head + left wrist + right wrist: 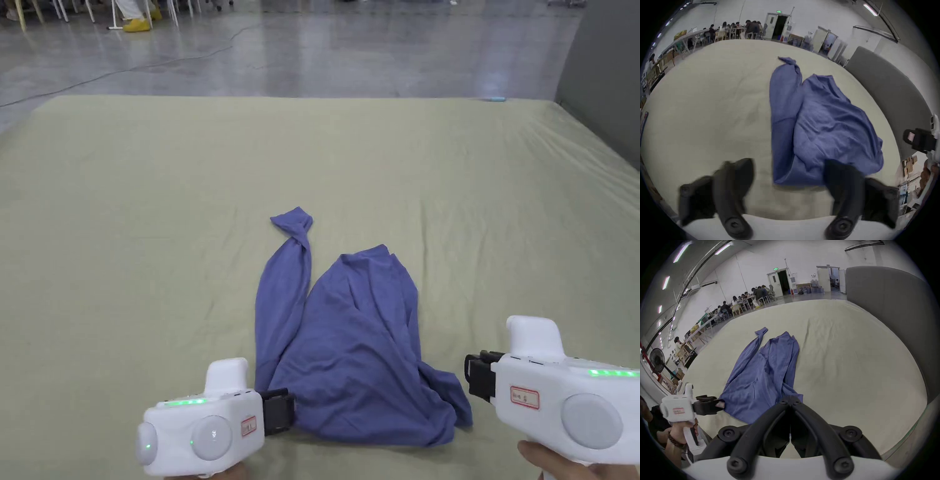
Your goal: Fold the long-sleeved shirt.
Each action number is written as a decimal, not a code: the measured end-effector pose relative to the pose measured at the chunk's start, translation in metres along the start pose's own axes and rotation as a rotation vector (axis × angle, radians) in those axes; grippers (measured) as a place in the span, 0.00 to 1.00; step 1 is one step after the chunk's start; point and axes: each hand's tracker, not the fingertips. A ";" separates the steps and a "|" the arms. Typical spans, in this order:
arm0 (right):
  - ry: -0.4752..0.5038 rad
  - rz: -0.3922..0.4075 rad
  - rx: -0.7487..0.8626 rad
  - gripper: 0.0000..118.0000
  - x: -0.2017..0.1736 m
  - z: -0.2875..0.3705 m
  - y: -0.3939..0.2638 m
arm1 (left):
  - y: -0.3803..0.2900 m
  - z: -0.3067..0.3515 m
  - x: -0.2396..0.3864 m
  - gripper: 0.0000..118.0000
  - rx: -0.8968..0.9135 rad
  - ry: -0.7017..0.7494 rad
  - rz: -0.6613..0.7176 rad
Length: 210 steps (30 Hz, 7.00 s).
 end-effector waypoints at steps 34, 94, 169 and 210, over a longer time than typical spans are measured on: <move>0.026 0.495 -0.566 0.03 -0.125 -0.370 0.237 | 0.058 -0.006 -0.002 0.08 -0.036 -0.057 0.082; 0.000 0.094 0.297 0.03 0.027 -0.067 0.304 | 0.321 0.040 0.025 0.08 0.417 0.110 -0.310; -0.005 0.567 -0.560 0.49 -0.087 -0.338 0.192 | 0.052 0.002 -0.035 0.05 0.029 0.065 0.032; -0.126 0.164 0.523 0.03 -0.077 0.064 0.619 | 0.650 0.251 0.128 0.05 0.864 0.388 -0.372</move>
